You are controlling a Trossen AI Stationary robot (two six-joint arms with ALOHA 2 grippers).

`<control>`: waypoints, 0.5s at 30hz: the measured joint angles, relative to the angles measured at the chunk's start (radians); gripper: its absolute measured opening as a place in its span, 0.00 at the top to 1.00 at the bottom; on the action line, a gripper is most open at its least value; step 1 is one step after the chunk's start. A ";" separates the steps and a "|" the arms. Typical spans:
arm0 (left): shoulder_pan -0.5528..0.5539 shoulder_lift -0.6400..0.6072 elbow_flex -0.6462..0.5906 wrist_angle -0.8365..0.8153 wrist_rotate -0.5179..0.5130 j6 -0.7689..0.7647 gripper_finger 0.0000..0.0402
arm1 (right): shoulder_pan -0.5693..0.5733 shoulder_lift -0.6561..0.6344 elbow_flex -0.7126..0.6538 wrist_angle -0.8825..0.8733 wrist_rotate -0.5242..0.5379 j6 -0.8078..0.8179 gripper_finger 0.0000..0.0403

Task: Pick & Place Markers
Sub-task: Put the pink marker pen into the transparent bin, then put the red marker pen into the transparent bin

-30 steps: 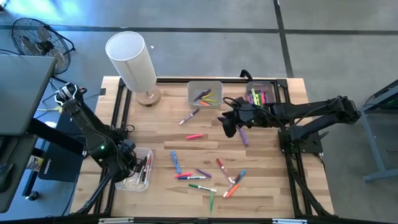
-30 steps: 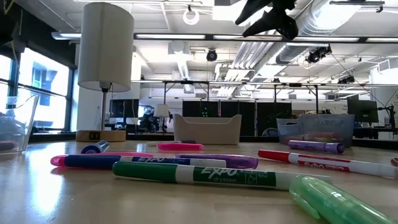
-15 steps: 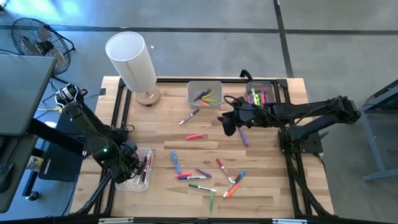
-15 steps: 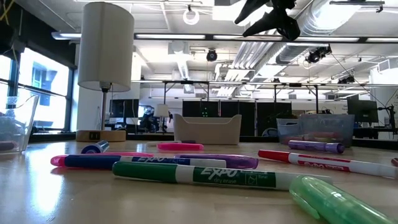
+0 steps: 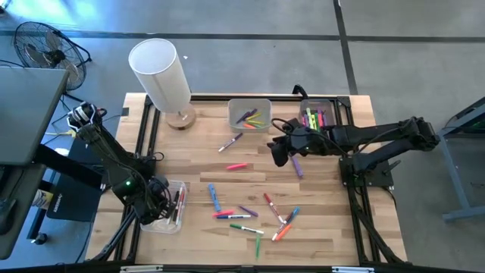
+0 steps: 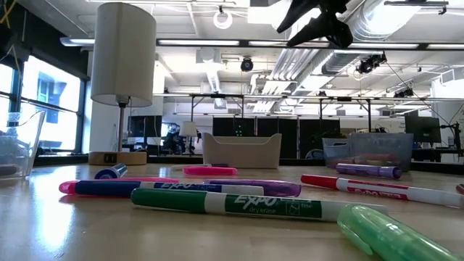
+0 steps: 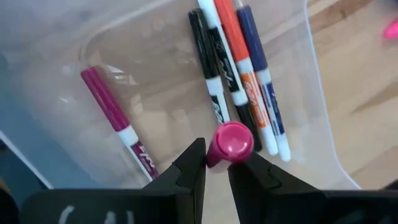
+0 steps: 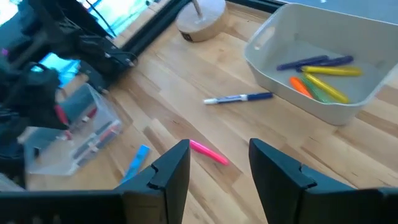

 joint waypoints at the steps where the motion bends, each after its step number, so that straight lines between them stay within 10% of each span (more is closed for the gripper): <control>1: 0.000 0.000 0.000 0.006 0.009 0.000 0.84 | 0.000 0.000 0.000 -0.013 0.004 0.000 0.62; 15: 0.000 0.000 0.001 0.024 -0.007 -0.110 0.65 | 0.000 0.000 0.000 -0.106 0.006 -0.088 0.62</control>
